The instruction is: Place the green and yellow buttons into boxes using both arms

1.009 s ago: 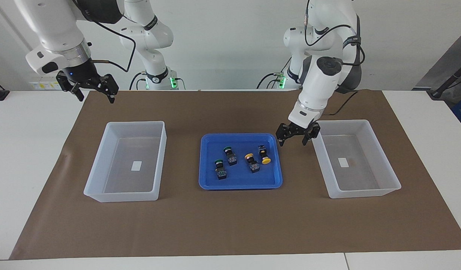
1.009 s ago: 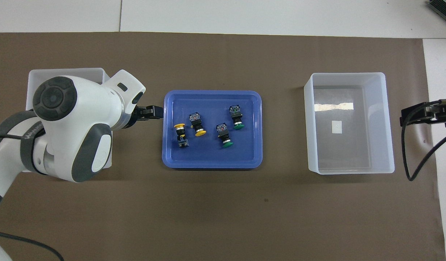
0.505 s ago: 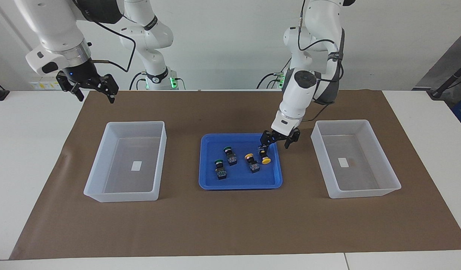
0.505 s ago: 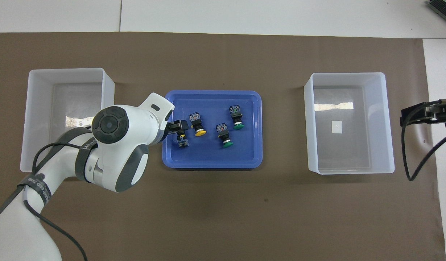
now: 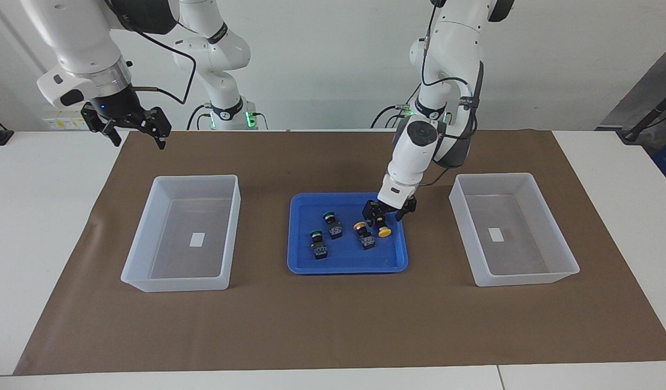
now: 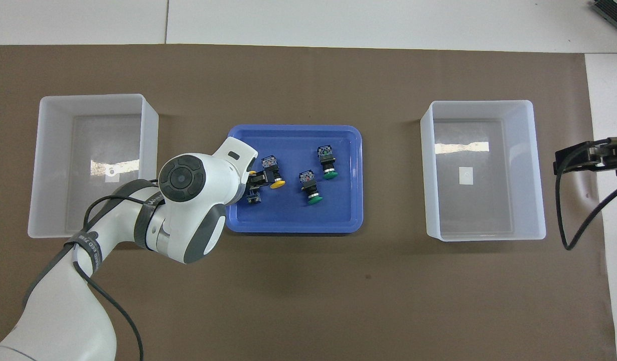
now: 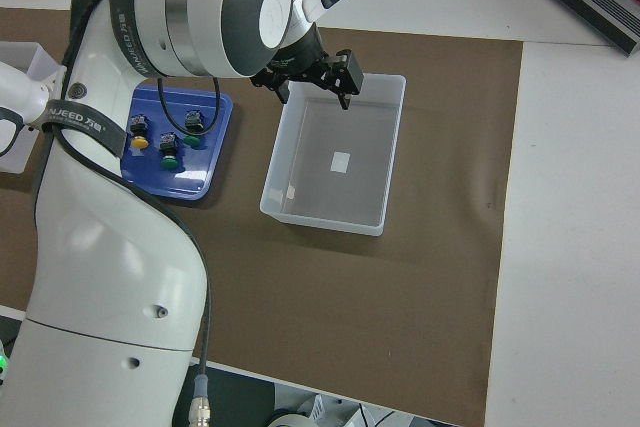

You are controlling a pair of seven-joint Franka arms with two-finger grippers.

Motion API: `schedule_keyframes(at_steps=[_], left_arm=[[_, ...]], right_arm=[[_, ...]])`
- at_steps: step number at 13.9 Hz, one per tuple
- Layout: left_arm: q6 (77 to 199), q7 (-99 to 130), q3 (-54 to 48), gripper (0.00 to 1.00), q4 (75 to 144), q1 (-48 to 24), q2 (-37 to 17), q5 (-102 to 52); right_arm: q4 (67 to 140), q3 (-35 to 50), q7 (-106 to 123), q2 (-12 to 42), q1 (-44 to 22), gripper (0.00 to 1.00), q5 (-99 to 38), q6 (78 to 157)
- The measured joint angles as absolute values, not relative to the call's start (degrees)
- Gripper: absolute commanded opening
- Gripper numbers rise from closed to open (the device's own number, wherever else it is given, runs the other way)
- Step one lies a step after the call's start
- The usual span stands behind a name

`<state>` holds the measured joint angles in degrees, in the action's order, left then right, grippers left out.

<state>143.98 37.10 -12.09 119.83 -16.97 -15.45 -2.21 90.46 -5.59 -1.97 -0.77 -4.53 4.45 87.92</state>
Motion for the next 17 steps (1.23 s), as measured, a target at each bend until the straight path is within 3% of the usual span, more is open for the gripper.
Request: schedule_keyframes(at_steps=[5,8,9,13,17], left_arm=[[144.10,39.81,-12.17,0.43,120.57,-17.96,-15.51,-2.21],[144.13,40.99,-12.13,0.05,120.74,-18.52,-15.52,-2.21],[144.17,41.02,-11.99,0.00,120.74,-18.51,-15.52,-2.21],[143.43,41.04,-11.16,0.00,119.27,-18.29,-15.50,-2.21],[130.67,40.84,-10.71,0.00,109.35,-14.15,-14.72,-2.21]], right_arm=[[90.46,-5.59,-1.97,-0.77,-4.53,1.00,4.45,87.92],[90.46,-5.59,-1.97,-0.77,-4.53,1.00,4.45,87.92],[90.46,-5.59,-1.97,-0.77,-4.53,1.00,4.45,87.92],[90.46,-5.59,-1.97,-0.77,-4.53,1.00,4.45,87.92],[90.46,-5.59,-1.97,-0.77,-4.53,1.00,4.45,87.92]])
